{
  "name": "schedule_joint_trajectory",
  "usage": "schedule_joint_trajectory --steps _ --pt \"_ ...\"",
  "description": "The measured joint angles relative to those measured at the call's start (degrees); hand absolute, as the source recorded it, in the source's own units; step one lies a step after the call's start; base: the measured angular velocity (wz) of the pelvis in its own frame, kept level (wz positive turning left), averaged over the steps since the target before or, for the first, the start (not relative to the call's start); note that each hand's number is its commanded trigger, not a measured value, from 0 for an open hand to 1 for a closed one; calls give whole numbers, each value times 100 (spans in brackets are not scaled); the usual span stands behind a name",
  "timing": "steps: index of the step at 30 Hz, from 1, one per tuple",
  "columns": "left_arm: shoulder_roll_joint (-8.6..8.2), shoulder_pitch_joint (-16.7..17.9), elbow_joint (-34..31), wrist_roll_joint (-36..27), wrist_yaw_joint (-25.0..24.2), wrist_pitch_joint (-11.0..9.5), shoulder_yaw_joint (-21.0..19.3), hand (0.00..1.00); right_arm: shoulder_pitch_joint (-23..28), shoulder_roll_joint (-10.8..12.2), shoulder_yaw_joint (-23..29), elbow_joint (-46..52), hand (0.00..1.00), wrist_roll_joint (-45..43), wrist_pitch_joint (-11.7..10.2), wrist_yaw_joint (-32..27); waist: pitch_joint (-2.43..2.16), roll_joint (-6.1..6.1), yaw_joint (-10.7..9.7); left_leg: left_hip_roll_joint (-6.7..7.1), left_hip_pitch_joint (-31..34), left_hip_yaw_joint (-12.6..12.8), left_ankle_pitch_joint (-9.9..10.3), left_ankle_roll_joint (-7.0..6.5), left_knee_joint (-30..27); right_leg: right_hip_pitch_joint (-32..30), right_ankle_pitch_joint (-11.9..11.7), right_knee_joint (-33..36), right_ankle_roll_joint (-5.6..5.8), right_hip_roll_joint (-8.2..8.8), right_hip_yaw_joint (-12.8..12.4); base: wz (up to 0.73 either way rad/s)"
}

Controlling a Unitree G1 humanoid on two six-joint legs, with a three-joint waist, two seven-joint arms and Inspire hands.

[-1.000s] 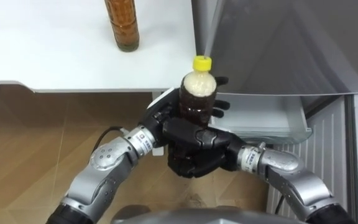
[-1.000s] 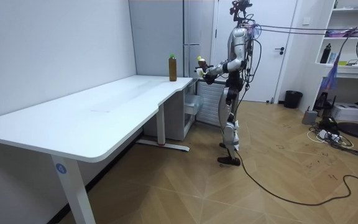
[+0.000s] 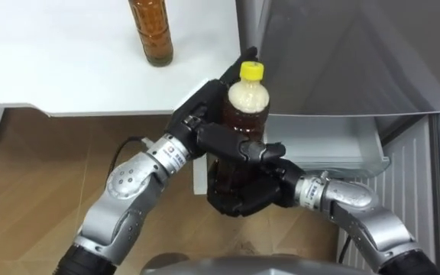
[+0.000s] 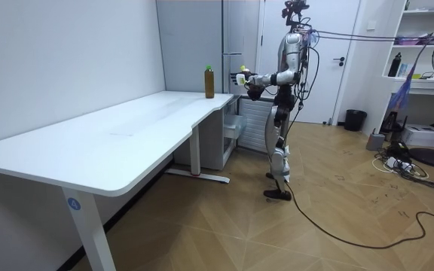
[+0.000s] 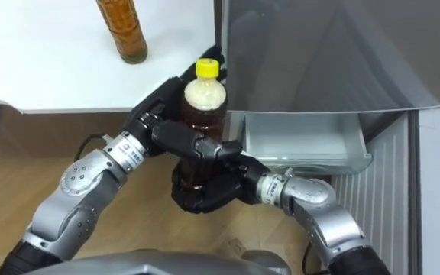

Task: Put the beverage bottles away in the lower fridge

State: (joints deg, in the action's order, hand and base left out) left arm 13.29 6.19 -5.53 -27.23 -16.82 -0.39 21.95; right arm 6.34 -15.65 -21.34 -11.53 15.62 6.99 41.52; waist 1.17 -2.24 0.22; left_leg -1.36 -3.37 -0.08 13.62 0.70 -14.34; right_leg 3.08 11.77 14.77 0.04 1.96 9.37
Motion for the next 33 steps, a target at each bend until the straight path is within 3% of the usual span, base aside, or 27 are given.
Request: schedule_joint_trajectory --steps 2,7,14,22,25,28,33 --pt "-26 0 -219 14 82 -12 -73 0 20 -15 9 0 100 -58 0 1 0 4 7 0 -2 0 0 0 1 -4 -1 6 -1 -2 -4 0" --pt "-34 2 -813 52 283 -273 -363 0 133 -70 13 0 100 -220 0 66 -22 45 45 0 -47 2 -1 0 1 3 -1 11 -2 -2 -14 0" --pt "-39 7 -961 53 608 -369 -557 0 228 -226 56 114 100 -222 -1 207 -32 89 196 0 -228 55 0 0 90 133 0 -24 0 -14 -74 -4" --pt "-40 -5 -1099 161 1019 -555 -1359 0 303 -206 400 126 100 -228 -3 438 -52 116 228 0 -235 111 -3 -1 119 97 2 -25 3 -13 -132 -4" --pt "-26 -5 -1301 329 1276 -591 -1774 0 445 -160 697 127 100 -226 -152 410 -52 110 285 -1 -243 107 -3 -1 123 120 2 -51 3 -13 -122 0" --pt "-30 -18 -1664 316 1716 -971 -2272 0 625 -188 814 128 100 -226 -304 334 -19 66 357 -7 -397 108 -4 0 179 290 2 -148 4 -24 -105 1" --pt "-90 -28 -2161 510 2277 -1173 -2828 0 836 -124 1100 128 100 -287 -380 352 -6 117 493 0 -427 -1 -2 -2 253 426 -37 -309 31 -37 -38 8"
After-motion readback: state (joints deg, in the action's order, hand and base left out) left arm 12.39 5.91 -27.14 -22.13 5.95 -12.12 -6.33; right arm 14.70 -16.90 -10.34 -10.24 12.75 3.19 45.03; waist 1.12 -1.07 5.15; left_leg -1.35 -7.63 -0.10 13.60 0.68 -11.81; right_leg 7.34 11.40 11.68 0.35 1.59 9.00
